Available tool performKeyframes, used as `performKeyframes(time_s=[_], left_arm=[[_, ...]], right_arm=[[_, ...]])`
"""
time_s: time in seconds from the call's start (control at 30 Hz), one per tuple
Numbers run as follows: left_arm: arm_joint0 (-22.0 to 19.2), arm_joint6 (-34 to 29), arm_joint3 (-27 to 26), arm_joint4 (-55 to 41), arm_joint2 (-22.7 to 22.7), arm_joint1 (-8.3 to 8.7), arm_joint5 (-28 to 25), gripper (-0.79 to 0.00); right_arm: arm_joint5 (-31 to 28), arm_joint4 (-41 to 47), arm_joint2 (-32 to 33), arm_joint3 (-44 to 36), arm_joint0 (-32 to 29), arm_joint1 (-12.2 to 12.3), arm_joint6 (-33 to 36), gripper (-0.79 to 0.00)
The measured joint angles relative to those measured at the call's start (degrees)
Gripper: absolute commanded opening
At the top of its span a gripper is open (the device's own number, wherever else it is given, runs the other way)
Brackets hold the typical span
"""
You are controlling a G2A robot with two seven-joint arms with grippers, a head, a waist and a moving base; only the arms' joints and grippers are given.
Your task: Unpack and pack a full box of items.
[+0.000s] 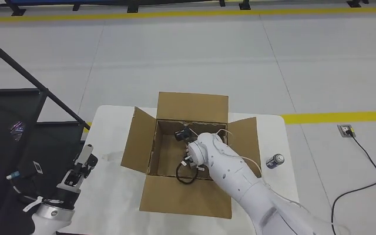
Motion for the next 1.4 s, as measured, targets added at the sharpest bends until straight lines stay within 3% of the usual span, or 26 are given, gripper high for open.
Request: performKeyframes(time_s=[0.1, 0.13, 0.17, 0.4, 0.5, 0.63, 0.83, 1.07, 1.4], left_arm=[[0.0, 0.0, 0.0, 0.0, 0.0, 0.0, 0.0, 0.0], [0.0, 0.0, 0.0, 0.0, 0.0, 0.0, 0.0, 0.0], [0.0, 0.0, 0.0, 0.0, 0.0, 0.0, 0.0, 0.0], [0.0, 0.0, 0.0, 0.0, 0.0, 0.0, 0.0, 0.0], [0.0, 0.0, 0.0, 0.0, 0.0, 0.0, 0.0, 0.0], [0.0, 0.0, 0.0, 0.0, 0.0, 0.0, 0.0, 0.0], [0.0, 0.0, 0.0, 0.0, 0.0, 0.0, 0.0, 0.0], [0.0, 0.0, 0.0, 0.0, 0.0, 0.0, 0.0, 0.0], [0.0, 0.0, 0.0, 0.0, 0.0, 0.0, 0.0, 0.0]], right_arm=[[-0.7, 0.4, 0.0, 2.0, 0.6, -0.9, -0.8, -0.646], [-0.9, 0.5, 0.0, 2.5, 0.8, -1.1, -1.1, -0.763], [-1.0, 0.4, 0.0, 2.9, 1.0, -1.3, -1.4, -0.785], [-2.9, 0.0, 0.6, 1.2, 2.4, -1.9, -1.8, -0.785], [-5.1, 0.1, 1.6, -1.3, 2.7, -1.3, -0.6, -0.785], [-3.5, -2.1, 2.6, -8.2, 1.4, 0.1, 2.4, -0.785], [3.8, -11.5, 6.7, -29.7, -6.1, 4.8, 10.7, -0.785], [7.8, -32.8, 17.5, -67.0, -24.9, 12.0, 23.6, -0.785], [12.6, -61.1, 31.0, -105.0, -48.3, 15.4, 30.3, -0.785]])
